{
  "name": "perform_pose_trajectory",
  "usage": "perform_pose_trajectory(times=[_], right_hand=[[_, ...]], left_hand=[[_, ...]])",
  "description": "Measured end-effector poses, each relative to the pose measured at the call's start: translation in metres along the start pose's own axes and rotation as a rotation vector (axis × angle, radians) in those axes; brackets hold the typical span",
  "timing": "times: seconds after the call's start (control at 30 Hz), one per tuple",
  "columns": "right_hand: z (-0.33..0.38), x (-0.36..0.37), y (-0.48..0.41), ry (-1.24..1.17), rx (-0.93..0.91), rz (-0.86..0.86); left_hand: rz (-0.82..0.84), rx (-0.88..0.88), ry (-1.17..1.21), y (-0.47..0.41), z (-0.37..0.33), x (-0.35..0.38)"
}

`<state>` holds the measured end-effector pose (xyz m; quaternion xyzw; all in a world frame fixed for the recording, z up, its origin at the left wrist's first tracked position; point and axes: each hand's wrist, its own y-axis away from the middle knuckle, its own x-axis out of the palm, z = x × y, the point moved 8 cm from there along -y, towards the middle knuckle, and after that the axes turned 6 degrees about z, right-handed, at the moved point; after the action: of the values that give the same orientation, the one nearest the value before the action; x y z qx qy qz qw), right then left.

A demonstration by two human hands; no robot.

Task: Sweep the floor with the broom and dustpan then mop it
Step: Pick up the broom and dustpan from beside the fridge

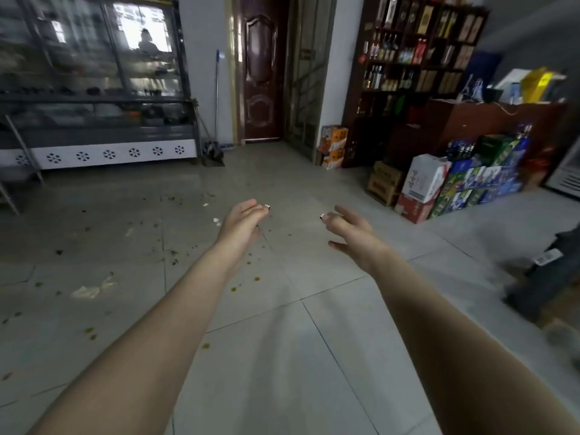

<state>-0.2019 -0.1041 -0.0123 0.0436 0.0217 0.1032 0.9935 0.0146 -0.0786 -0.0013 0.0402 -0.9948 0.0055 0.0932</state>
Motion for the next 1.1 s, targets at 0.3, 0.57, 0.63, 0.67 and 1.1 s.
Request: perform_pose_trajectory(times=[0.3, 0.57, 0.63, 0.67, 1.1], right_hand=[[0.004, -0.044, -0.083, -0.015, 0.001, -0.089], [0.009, -0.092, -0.182, -0.004, -0.012, -0.065], [0.012, -0.112, -0.216, -0.013, -0.022, -0.060], [0.014, -0.123, -0.235, -0.025, -0.021, -0.060], [0.030, -0.253, -0.469, -0.037, 0.004, 0.067]], left_hand=[[0.069, -0.008, 0.003, -0.109, 0.004, 0.054], [0.047, 0.003, -0.012, -0.209, 0.016, 0.092], [0.034, 0.006, -0.001, -0.242, 0.024, 0.109], [0.027, 0.003, 0.002, -0.261, 0.027, 0.119], [-0.085, -0.001, 0.036, -0.491, 0.047, 0.214]])
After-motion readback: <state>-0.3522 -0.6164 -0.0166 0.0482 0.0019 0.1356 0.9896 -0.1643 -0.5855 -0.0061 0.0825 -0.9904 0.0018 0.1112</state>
